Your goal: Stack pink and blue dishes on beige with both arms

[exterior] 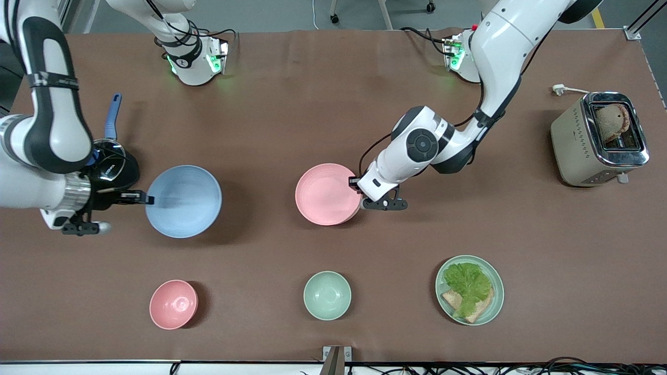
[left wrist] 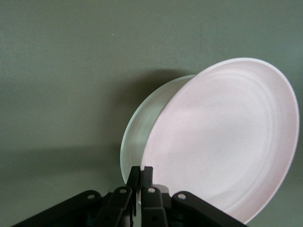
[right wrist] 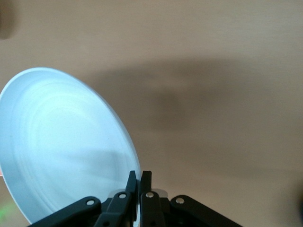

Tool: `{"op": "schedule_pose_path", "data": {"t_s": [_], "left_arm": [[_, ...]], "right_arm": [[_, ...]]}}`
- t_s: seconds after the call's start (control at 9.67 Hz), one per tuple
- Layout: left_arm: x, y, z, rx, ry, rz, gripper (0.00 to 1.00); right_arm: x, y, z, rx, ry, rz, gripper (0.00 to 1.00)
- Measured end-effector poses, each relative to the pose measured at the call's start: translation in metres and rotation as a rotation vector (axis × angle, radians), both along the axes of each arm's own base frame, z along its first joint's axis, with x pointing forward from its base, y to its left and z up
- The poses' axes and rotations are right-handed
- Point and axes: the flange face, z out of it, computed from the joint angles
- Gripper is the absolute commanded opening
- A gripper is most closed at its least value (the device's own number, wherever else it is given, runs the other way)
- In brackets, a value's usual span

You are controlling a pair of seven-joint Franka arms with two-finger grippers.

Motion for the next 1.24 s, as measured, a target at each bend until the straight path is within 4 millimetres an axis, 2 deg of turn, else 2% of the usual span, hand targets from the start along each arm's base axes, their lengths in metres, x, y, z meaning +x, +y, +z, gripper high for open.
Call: {"op": "schedule_pose_path", "data": {"t_s": [0.31,0.52,0.62,0.72,0.83,1.14,1.24], "left_arm": [[-0.004,0.001,-0.018,0.010,0.021,-0.006,0.00],[-0.004,0.000,-0.025,-0.001,0.016,0.000,0.02],[-0.003,0.001,-0.028,-0.005,0.013,0.004,0.18],[-0.003,0.001,-0.031,-0.008,0.013,0.008,0.67],[-0.002,0.002,-0.033,-0.010,0.014,0.016,1.00],[0.002,0.005,-0.031,-0.005,0.026,0.051,1.00],[0.007,0.010,-0.019,0.013,0.034,0.050,1.00]], "right_arm": [[0.001,0.086,0.000,-0.017,-0.007,-0.005,0.01],[-0.011,0.130,-0.013,-0.033,0.035,-0.002,0.01],[-0.017,0.140,-0.021,-0.038,0.056,0.003,0.01],[-0.023,0.150,-0.028,-0.041,0.075,0.009,0.01],[-0.028,0.162,-0.032,-0.044,0.082,0.006,0.01],[-0.033,0.185,-0.033,-0.052,0.079,-0.009,0.01],[-0.036,0.193,-0.033,-0.055,0.082,-0.008,0.01]]}}
